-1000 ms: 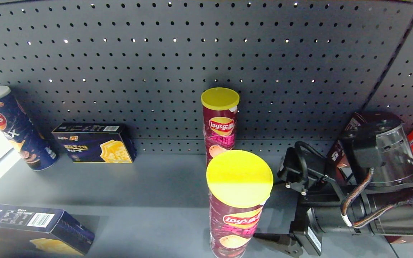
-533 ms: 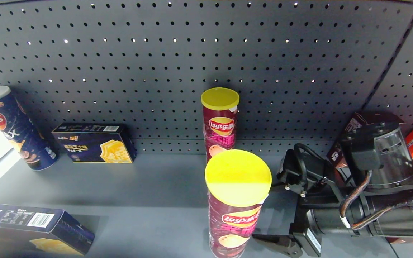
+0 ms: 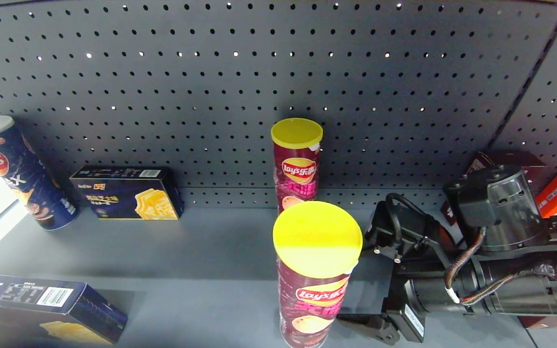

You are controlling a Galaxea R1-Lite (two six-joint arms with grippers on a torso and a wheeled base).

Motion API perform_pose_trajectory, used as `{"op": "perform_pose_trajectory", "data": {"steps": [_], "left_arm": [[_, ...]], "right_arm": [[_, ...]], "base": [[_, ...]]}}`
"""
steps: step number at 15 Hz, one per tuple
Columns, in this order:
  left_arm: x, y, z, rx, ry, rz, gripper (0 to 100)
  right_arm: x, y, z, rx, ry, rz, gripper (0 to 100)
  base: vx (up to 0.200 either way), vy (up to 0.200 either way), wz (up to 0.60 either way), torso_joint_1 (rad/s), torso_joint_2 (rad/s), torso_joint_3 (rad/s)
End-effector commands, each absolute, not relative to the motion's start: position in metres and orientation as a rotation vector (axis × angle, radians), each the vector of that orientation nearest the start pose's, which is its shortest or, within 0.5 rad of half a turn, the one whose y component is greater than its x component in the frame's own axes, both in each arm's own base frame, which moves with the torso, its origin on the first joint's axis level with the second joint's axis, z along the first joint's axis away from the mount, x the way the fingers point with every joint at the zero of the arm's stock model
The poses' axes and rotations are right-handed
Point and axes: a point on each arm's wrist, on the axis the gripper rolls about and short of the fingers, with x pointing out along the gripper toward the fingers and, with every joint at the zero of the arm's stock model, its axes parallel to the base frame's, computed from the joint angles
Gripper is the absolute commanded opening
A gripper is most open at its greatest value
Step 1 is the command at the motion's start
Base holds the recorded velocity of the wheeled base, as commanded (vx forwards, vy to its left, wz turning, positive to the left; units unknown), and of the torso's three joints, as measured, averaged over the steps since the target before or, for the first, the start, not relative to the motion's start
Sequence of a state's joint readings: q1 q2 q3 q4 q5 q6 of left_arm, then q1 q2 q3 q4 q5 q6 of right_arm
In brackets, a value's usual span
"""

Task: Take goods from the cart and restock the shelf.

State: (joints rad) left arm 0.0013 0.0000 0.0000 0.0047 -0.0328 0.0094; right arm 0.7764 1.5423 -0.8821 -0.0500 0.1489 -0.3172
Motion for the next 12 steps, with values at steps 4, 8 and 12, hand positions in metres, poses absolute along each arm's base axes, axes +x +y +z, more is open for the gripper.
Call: {"op": "perform_pose_trajectory", "data": {"steps": [4,8,12], "left_arm": [[-0.023,-0.001,0.075,0.009,0.006,-0.031,100],[-0.023,-0.001,0.075,0.009,0.006,-0.031,100],[-0.023,-0.001,0.075,0.009,0.006,-0.032,100]], "right_arm": [[0.186,0.192,0.193,-0.487,0.454,0.994,100],[0.186,0.193,0.192,-0.487,0.454,0.995,100],[0.176,0.161,0.225,-0.434,0.343,0.900,100]], "base": [[0.000,0.000,0.00,0.000,0.00,0.000],[0.000,0.000,0.00,0.000,0.00,0.000],[0.000,0.000,0.00,0.000,0.00,0.000]]}}
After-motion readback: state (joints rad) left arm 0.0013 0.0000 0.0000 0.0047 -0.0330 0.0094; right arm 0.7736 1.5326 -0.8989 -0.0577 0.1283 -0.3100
